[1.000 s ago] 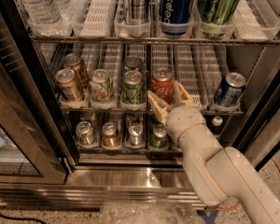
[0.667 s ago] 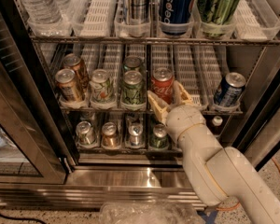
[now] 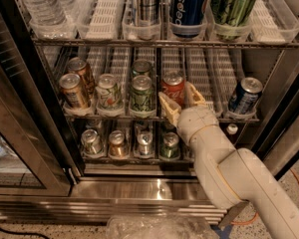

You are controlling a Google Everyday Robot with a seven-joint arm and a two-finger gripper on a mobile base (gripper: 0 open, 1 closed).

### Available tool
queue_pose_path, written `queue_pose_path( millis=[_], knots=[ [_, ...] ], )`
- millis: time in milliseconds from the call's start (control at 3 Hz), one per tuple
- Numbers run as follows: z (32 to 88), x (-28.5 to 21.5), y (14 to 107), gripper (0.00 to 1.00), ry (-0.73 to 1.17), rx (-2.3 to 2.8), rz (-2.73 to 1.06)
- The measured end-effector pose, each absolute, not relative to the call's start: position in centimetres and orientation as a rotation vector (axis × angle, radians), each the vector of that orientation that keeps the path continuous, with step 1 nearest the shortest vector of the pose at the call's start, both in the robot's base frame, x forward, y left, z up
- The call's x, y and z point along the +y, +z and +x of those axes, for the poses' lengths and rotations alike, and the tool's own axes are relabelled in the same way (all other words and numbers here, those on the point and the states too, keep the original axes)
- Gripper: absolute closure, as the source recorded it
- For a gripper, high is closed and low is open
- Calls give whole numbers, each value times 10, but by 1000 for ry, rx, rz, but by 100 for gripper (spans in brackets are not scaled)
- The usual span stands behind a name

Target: Pick coke can from middle shelf of fridge

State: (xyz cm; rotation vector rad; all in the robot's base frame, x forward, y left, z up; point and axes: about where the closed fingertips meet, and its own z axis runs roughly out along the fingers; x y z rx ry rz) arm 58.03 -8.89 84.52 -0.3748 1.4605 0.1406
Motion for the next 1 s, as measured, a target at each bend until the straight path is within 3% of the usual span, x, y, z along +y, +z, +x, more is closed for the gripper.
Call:
queue_pose_path(
  millis=[333,1000],
  knots=[
    [589,-92,835,28,121,1486,-375],
    [599,-94,825,30,109,1496,-354]
  ],
)
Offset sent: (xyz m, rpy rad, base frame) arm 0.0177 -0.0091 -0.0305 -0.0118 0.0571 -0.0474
